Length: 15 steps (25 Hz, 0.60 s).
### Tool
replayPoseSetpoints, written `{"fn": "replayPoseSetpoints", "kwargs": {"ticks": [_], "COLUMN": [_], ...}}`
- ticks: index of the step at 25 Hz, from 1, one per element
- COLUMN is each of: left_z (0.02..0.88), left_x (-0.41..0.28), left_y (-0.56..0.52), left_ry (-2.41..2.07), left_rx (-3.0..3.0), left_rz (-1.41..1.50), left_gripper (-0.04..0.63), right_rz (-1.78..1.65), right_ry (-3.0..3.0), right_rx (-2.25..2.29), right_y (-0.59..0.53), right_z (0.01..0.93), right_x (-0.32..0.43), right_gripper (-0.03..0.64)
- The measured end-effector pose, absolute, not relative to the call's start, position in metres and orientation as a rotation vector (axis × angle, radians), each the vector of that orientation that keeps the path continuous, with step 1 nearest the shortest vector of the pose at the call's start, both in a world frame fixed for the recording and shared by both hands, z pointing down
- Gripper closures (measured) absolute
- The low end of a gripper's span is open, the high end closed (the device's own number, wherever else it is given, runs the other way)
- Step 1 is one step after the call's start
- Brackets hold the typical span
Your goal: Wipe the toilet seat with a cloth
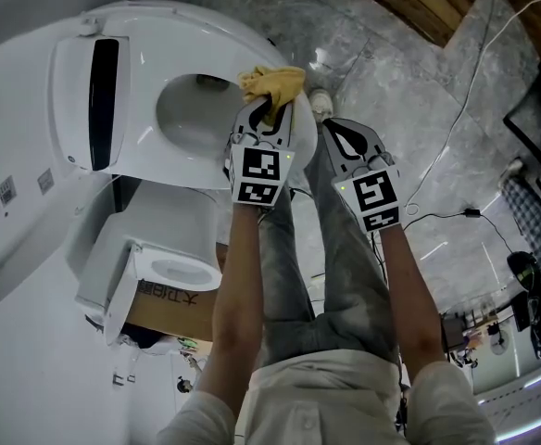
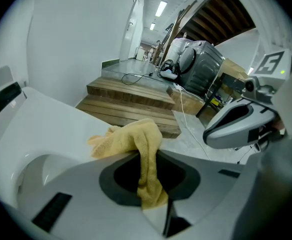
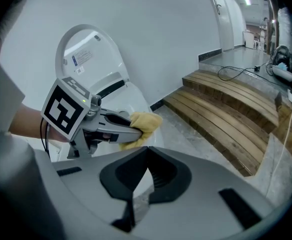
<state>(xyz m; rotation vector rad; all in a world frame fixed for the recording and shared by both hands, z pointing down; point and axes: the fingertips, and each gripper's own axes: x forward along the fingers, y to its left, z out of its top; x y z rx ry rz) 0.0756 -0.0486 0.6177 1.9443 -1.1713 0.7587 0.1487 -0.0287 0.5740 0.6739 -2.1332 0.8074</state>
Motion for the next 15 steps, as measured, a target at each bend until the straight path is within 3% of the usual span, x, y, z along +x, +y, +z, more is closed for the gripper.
{"fn": "replayPoseSetpoints", "kwargs": {"ticks": [15], "left_z": [0.616], "left_x": [0.023], "left_y": [-0.088], "left_ry": [-1.234], "left_rx": [1.944], "left_rz": [0.735], "left_gripper": [0.513], "right_rz": [0.763], "right_ry": [-2.159], "right_rx": [0.652], "right_y": [-0.055], "right_z": [0.573], "right_x": [0.104], "right_gripper": [0.609]}}
